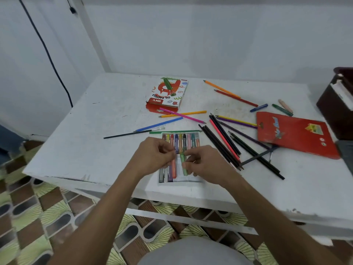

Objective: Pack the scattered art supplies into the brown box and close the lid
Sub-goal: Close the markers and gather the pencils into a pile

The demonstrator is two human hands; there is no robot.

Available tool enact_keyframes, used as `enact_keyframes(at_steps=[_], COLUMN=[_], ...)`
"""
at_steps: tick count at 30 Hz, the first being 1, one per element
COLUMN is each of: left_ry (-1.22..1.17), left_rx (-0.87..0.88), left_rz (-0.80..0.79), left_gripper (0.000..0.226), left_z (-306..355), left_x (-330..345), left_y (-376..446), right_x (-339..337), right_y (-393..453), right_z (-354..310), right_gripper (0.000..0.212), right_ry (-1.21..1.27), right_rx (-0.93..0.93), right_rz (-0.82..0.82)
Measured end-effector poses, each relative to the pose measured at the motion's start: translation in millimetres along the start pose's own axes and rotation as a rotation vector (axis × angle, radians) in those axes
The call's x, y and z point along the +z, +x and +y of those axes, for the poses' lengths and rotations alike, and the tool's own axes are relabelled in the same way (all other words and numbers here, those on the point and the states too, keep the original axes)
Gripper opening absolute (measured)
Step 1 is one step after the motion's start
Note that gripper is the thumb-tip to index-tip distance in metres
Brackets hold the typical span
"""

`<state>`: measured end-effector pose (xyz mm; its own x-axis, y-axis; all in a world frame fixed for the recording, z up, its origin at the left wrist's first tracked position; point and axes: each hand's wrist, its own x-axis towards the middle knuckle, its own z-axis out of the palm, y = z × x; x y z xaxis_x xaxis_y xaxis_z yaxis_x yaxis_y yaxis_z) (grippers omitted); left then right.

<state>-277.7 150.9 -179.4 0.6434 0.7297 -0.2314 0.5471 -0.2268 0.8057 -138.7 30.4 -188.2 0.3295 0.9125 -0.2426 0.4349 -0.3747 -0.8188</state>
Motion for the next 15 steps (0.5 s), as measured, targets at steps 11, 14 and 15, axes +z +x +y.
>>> enact_keyframes(at_steps=[11, 14, 15], left_ry=[0.243, 0.246, 0.251], left_rx=[0.129, 0.145, 0.151], left_rz=[-0.029, -0.043, -0.048], left_gripper=[0.011, 0.015, 0.016], left_z=[-2, -7, -10], left_x=[5, 3, 2], left_y=[-3, -9, -11], right_x=[20, 18, 17], right_y=[-3, -6, -7], right_z=[-1, 2, 1], right_gripper=[0.041, 0.036, 0.034], right_ry=[-0.098, -0.189, -0.207], right_rx=[0.029, 0.014, 0.009], right_rz=[0.119, 0.144, 0.147])
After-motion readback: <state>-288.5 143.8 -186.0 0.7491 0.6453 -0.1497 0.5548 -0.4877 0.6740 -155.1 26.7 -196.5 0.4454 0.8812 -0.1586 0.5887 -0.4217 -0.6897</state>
